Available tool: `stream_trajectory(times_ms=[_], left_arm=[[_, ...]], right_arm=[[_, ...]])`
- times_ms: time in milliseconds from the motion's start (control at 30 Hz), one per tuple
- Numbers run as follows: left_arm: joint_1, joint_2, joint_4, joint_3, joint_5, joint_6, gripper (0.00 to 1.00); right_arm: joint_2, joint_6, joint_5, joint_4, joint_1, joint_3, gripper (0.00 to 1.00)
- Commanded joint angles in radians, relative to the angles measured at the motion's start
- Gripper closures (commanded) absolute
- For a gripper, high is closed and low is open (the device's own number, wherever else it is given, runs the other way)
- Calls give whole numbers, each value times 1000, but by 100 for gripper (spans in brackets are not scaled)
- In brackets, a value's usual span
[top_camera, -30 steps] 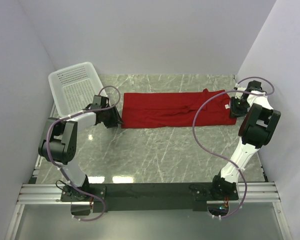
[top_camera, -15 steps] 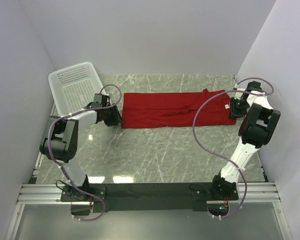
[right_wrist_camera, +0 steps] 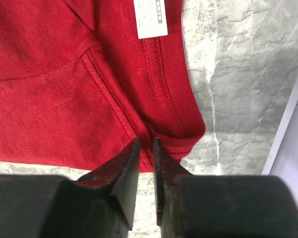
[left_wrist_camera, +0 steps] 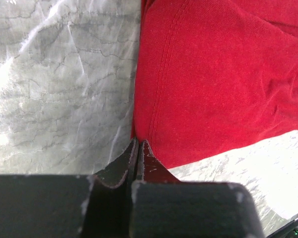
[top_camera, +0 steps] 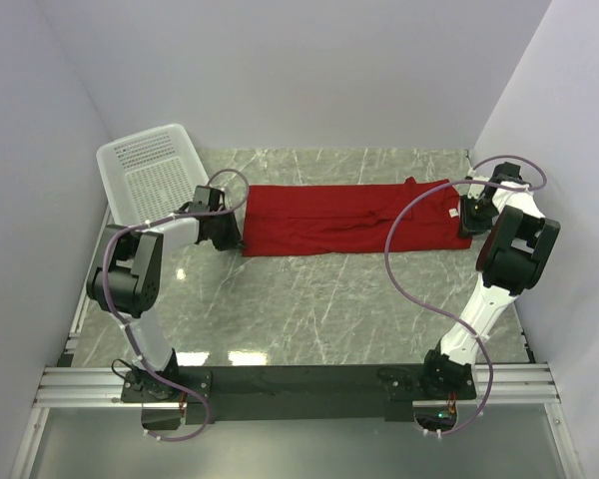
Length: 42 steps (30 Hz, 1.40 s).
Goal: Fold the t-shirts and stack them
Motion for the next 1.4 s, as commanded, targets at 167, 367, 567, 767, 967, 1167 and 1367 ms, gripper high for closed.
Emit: stream_trajectory(times_ms=[167,367,567,767,967,1167,1367], left_arm=[[-4,-81,-19,7,5,40,99],[-4,-136,-17,-39,2,53,99],[-4,-181,3,-89,7,47,99],[-4,-201,0,-115,1,49,99],[-3,-222,-3,-132,-19,47,99],[-1,-199,13,-125,0,41,99],[-1,-159,26,-99,23,30,99]], right_arm=[[-36,-16,-14,15,3,-21,98],[-76,-23,2,41,-14,-61,100],[-136,-39,17,62,-54,-98,100],[-160,-53,23,71,-84,-130,100],[-186,-57,25,90,-115,-167,100],[-171,-95,-80,42,-112,-147,72],[-143,-63,-94,65,-83,-126,62]])
